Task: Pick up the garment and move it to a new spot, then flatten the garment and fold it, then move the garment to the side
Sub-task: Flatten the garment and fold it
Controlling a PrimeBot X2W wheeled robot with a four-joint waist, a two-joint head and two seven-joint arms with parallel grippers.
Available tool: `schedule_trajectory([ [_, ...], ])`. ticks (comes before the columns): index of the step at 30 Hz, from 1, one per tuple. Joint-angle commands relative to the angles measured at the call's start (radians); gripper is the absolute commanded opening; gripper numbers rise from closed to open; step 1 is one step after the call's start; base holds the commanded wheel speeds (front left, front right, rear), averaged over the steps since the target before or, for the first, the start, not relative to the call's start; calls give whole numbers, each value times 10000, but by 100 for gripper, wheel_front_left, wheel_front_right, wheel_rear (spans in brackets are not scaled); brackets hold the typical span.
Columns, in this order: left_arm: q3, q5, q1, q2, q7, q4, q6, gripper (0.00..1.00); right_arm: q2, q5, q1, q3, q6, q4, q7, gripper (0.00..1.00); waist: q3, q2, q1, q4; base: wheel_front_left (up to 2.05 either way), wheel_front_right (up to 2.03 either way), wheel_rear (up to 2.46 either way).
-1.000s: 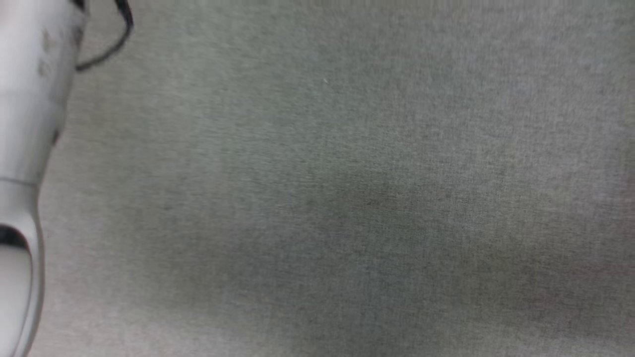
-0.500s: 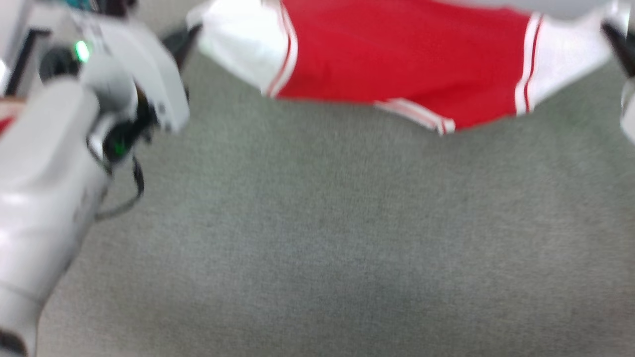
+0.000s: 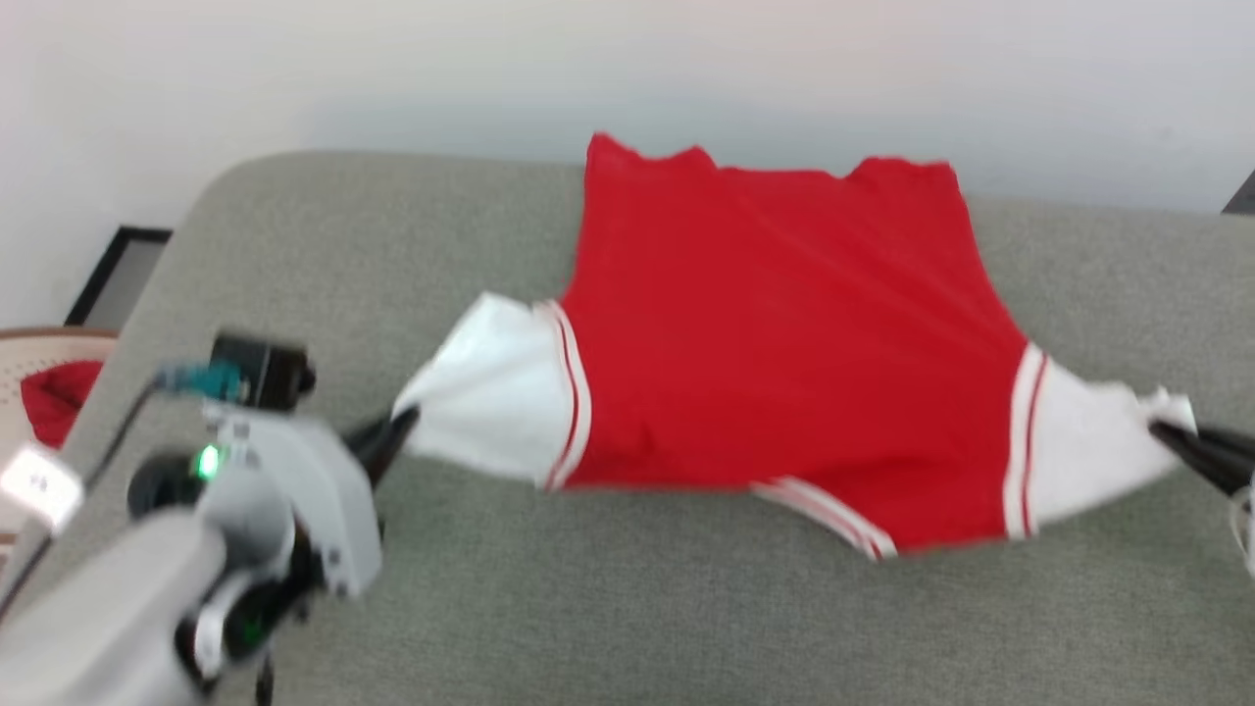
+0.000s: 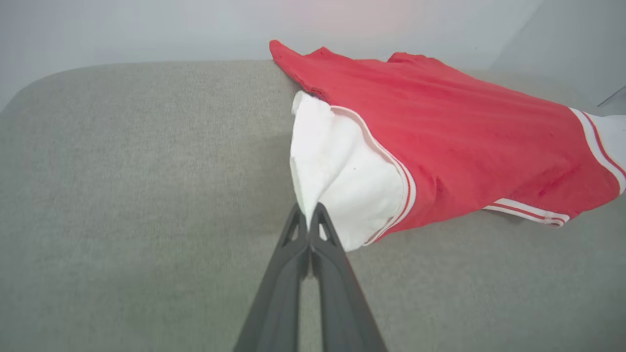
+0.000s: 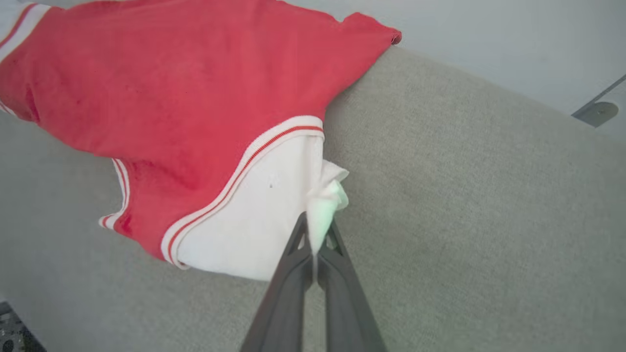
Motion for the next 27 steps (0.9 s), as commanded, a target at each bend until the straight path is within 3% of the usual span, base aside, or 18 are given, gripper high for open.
schedule_trajectory([
  [1, 40, -174, 494, 252, -35, -392, 293, 0, -210, 188, 363, -14, -7, -123, -48, 0, -245, 0, 0, 66, 0, 0, 0],
  [6, 101, -562, 1959, 1084, -236, -1990, 1345, 0, -808, 706, 1491, 1, -7, -642, 56, 0, -179, 0, 0, 156, 0, 0, 0],
  [11, 215, -983, 3139, 1627, -619, -2994, 1995, 0, -1125, 1199, 2609, -236, -7, -1009, 16, 0, -82, 0, 0, 193, 0, 0, 0],
  [18, 236, -1370, 4238, 1734, -1174, -3608, 2438, 0, -1231, 1197, 3667, -627, -7, -1198, -179, 0, 61, 0, 0, 133, 0, 0, 0],
  [27, 254, -1303, 4754, 1425, -1898, -3310, 2475, 0, -379, 528, 4091, -1212, -7, -892, 23, 0, 260, 0, 0, -11, 0, 0, 0],
])
